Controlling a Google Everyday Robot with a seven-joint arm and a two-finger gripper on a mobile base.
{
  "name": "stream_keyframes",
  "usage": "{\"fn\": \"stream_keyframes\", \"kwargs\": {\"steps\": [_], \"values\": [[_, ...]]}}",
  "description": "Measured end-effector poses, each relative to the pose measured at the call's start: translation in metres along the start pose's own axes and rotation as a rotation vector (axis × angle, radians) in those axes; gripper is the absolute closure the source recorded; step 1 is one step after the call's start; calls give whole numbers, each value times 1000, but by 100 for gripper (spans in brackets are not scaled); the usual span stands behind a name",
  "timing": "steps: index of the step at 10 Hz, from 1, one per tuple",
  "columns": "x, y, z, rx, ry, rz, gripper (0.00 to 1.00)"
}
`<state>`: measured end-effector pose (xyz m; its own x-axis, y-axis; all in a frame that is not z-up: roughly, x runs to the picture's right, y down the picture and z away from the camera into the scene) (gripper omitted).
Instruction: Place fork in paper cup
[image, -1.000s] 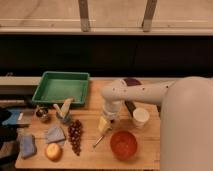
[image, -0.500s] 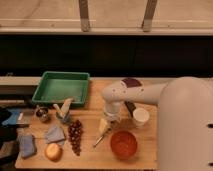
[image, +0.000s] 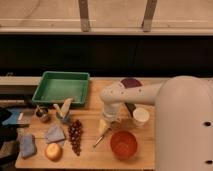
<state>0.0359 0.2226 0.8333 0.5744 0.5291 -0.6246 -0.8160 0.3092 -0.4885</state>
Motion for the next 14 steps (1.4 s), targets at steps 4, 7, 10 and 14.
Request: {"fn": "stream_keyframes", "kwargs": {"steps": [4, 7, 10, 14], "values": [[1, -2, -4, 0, -1, 4, 76], [0, 1, -7, -4, 0, -2, 100], [-2, 5, -4, 23, 2, -4, 100], [1, 3, -12, 30, -14, -4, 100]]}}
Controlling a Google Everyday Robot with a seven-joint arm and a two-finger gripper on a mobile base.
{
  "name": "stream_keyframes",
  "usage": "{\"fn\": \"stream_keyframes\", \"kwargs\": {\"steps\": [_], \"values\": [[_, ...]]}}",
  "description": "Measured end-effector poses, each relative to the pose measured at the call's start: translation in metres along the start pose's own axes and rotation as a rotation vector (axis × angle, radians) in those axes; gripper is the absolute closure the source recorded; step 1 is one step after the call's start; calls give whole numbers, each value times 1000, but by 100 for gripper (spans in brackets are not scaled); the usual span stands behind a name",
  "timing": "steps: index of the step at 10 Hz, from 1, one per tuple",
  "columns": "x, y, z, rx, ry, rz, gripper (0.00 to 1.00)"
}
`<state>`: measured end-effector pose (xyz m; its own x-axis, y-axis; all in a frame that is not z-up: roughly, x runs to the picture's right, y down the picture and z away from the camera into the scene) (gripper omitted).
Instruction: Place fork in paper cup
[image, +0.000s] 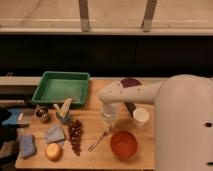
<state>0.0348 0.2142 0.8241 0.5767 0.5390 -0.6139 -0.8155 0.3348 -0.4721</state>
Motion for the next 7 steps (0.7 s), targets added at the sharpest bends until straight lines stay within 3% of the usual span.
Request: {"fn": "stream_keyframes", "kwargs": {"steps": [2, 7], "values": [[3, -6, -27, 25, -59, 5, 100], [2, -30, -122, 110, -205, 45, 100]]}}
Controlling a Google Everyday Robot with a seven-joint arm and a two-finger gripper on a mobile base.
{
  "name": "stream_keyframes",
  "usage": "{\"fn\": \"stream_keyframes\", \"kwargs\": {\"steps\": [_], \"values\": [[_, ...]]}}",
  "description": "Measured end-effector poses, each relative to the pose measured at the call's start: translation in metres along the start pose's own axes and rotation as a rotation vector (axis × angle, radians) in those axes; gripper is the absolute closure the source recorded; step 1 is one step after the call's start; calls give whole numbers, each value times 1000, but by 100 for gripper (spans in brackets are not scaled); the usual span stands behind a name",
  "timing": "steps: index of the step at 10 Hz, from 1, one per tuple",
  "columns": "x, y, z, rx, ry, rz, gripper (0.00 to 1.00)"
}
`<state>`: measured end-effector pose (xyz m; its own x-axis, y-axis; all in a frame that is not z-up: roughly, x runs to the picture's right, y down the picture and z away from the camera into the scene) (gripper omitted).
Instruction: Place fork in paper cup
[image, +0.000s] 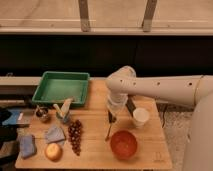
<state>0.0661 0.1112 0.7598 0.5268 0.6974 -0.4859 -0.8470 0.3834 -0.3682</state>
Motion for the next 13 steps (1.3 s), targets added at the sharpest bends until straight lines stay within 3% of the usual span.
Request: {"fn": "stream_keyframes", "kwargs": {"steps": [8, 13], "values": [[-29, -35, -72, 132, -88, 49, 100], [-27, -94, -126, 210, -108, 178, 100]]}}
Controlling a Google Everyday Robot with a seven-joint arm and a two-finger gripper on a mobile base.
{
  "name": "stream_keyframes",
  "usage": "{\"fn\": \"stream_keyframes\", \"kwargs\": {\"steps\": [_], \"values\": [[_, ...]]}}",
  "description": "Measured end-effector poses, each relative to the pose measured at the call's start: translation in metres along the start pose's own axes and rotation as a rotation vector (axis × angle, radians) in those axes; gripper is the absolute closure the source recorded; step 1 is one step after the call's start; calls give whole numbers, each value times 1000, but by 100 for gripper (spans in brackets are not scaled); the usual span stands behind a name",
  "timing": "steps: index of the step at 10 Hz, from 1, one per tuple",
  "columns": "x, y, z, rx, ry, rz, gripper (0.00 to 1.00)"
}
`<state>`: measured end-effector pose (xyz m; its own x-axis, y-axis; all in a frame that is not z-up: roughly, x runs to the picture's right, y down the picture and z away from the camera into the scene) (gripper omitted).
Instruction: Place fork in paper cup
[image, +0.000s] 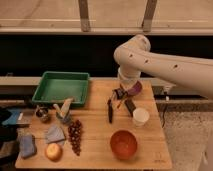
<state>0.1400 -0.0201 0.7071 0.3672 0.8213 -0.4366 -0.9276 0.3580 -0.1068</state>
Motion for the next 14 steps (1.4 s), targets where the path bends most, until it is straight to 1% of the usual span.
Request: {"fn": "stream_keyframes", "kwargs": {"steps": [1, 4, 6, 8, 9, 11, 14], "values": [[2, -22, -8, 14, 8, 47, 100], [13, -80, -39, 56, 12, 174, 100], [32, -112, -51, 81, 21, 253, 100], [62, -139, -56, 97, 36, 332, 100], [75, -145, -55, 104, 45, 360, 100], [92, -145, -46, 98, 49, 386, 100], [99, -128, -30, 83, 58, 382, 100]]}}
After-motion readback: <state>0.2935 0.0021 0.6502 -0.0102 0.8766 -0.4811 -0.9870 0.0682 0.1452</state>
